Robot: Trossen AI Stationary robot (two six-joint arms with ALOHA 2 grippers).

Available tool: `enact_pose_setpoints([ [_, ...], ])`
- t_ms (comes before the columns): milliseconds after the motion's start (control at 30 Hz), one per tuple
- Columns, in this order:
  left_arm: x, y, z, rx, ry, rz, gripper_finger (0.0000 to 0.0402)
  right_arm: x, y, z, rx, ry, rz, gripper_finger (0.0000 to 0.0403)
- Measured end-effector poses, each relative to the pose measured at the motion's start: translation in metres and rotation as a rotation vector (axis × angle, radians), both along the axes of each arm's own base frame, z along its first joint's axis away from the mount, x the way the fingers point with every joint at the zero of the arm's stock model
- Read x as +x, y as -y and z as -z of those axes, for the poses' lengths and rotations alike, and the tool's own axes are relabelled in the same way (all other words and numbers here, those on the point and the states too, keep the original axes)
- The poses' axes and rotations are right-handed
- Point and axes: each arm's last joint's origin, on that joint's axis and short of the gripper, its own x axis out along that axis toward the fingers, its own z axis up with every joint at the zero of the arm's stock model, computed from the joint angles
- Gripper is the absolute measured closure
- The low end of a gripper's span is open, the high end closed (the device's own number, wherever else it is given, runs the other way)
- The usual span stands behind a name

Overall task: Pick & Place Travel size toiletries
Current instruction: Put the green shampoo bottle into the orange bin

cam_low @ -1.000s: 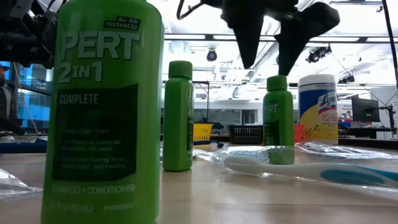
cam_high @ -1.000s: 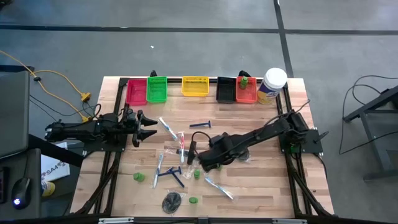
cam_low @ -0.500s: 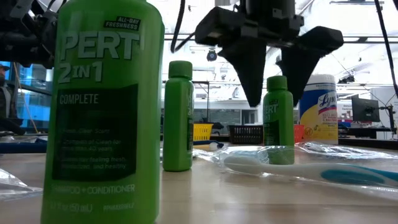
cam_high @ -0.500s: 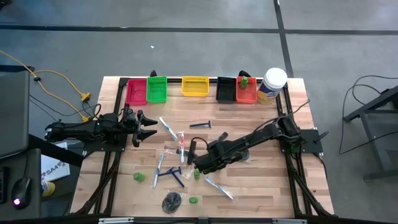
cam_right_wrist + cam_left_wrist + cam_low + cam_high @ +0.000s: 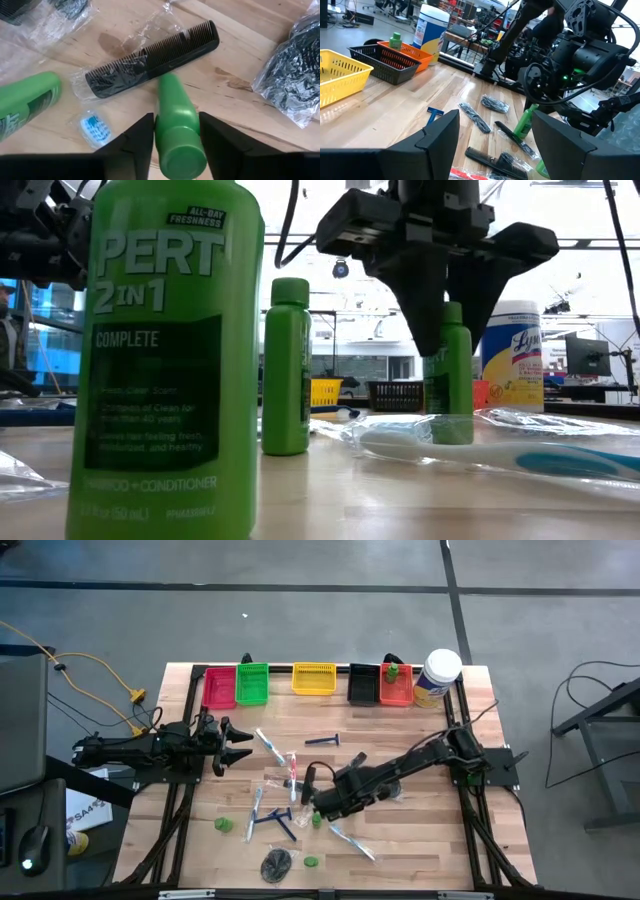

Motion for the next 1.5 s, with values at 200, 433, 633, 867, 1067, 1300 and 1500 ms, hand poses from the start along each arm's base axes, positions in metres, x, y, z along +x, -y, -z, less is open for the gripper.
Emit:
enact_pose_setpoints([
  [200, 0.000, 0.000, 0.000, 0.000, 0.000, 0.000, 0.0160, 0.000, 0.000, 0.000, 0.007, -0.004, -0.030, 0.0305],
  [433, 0.000, 0.000, 0.000, 0.000, 0.000, 0.000, 0.0160, -0.013, 0.003, -0.018, 0.018, -0.044, -0.054, 0.0304],
  [633, 0.000, 0.000, 0.000, 0.000, 0.000, 0.000, 0.0160, -0.027, 0.015, -0.054, 0.025, 0.015, -0.108, 0.0310],
  [867, 0.000, 0.000, 0.000, 0.000, 0.000, 0.000, 0.0160, -0.047, 0.057, -0.094, -0.026, 0.046, -0.197, 0.0311],
  [1067, 0.000, 0.000, 0.000, 0.000, -0.001, 0.002, 0.0160, -0.066, 0.118, -0.121, -0.094, 0.031, -0.232, 0.0309],
  [1300, 0.000, 0.000, 0.000, 0.000, -0.001, 0.002, 0.0160, -0.085, 0.194, -0.133, -0.180, -0.006, -0.259, 0.0309],
  [1500, 0.000, 0.000, 0.000, 0.000, 0.000, 0.002, 0.0160, -0.110, 0.265, -0.134, -0.219, -0.072, -0.249, 0.0309],
])
